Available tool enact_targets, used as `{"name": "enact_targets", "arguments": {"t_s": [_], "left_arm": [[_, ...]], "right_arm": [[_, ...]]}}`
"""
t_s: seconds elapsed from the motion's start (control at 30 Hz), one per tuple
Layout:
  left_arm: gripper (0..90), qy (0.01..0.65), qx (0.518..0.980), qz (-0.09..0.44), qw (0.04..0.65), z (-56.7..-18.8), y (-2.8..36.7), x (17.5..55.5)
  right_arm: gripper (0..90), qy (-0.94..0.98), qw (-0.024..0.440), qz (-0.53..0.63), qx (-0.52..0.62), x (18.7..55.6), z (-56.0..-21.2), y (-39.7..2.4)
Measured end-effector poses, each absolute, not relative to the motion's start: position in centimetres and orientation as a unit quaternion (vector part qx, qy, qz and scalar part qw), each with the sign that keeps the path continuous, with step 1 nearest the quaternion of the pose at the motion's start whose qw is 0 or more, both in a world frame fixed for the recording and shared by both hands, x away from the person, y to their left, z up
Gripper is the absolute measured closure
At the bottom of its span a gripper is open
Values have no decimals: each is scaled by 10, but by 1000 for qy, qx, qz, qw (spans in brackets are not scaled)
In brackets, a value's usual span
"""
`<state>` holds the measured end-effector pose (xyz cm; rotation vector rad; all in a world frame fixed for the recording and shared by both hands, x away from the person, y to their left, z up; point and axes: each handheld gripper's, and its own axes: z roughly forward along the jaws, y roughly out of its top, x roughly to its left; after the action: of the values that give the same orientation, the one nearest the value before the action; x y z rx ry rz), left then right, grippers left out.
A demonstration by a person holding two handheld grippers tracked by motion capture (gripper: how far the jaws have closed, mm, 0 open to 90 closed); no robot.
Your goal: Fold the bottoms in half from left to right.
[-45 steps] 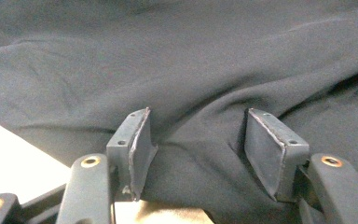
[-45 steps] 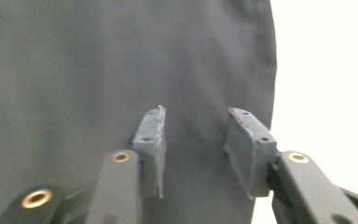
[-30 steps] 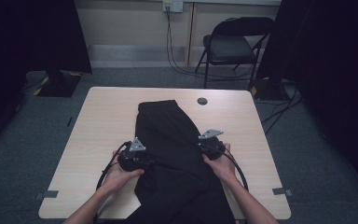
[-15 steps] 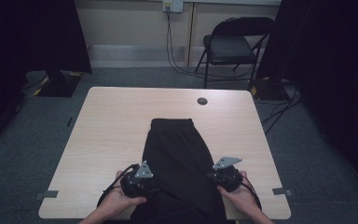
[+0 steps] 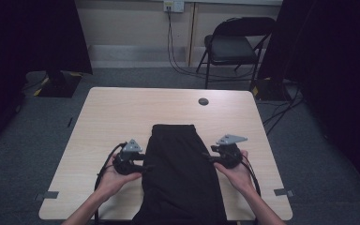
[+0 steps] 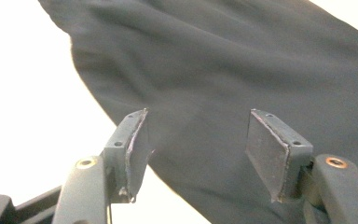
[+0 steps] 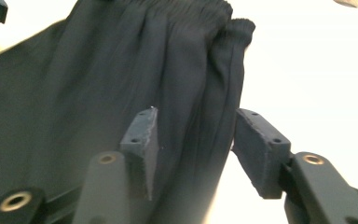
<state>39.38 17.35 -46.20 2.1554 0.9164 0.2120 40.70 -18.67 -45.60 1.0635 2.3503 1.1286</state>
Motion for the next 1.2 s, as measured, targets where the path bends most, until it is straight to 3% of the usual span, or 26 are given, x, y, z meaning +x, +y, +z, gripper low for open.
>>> {"name": "enact_targets", "arguments": {"t_s": [0.13, 0.23, 0.33, 0.53, 0.57, 0.7, 0.77, 0.83, 0.93, 1.0, 1.07, 1.1, 1.13, 1.2], "left_arm": [[387, 400, 823, 115, 386, -468, 177, 432], [378, 427, 810, 92, 392, -476, 181, 453], [377, 440, 796, 96, 404, -481, 181, 459], [360, 430, 812, 105, 381, -494, 172, 464], [356, 430, 811, 112, 382, -495, 169, 464], [352, 422, 817, 126, 373, -495, 166, 464], [352, 421, 814, 130, 378, -496, 165, 465], [352, 418, 814, 127, 383, -497, 165, 470], [351, 419, 816, 133, 375, -496, 160, 477], [397, 414, 819, 138, 373, -497, 159, 478], [684, 405, 823, 113, 381, -495, 158, 477], [684, 391, 835, 117, 370, -493, 159, 477], [797, 394, 832, 102, 377, -493, 162, 478], [861, 399, 822, 87, 396, -494, 167, 479]], "right_arm": [[388, 825, 136, 398, 379, 445, -462, -167], [345, 833, 161, 372, 376, 464, -471, -152], [331, 831, 148, 373, 386, 473, -477, -149], [326, 824, 148, 375, 398, 489, -488, -146], [372, 824, 135, 378, 401, 491, -493, -146], [404, 833, 142, 366, 391, 489, -497, -142], [522, 831, 149, 364, 392, 489, -496, -137], [698, 829, 141, 376, 389, 489, -497, -135], [812, 829, 131, 381, 387, 490, -497, -135], [840, 829, 126, 383, 387, 490, -497, -135], [861, 827, 121, 385, 391, 489, -497, -137], [863, 826, 122, 386, 392, 489, -497, -137], [866, 823, 118, 388, 397, 488, -497, -138], [868, 816, 116, 399, 402, 487, -496, -140]]}}
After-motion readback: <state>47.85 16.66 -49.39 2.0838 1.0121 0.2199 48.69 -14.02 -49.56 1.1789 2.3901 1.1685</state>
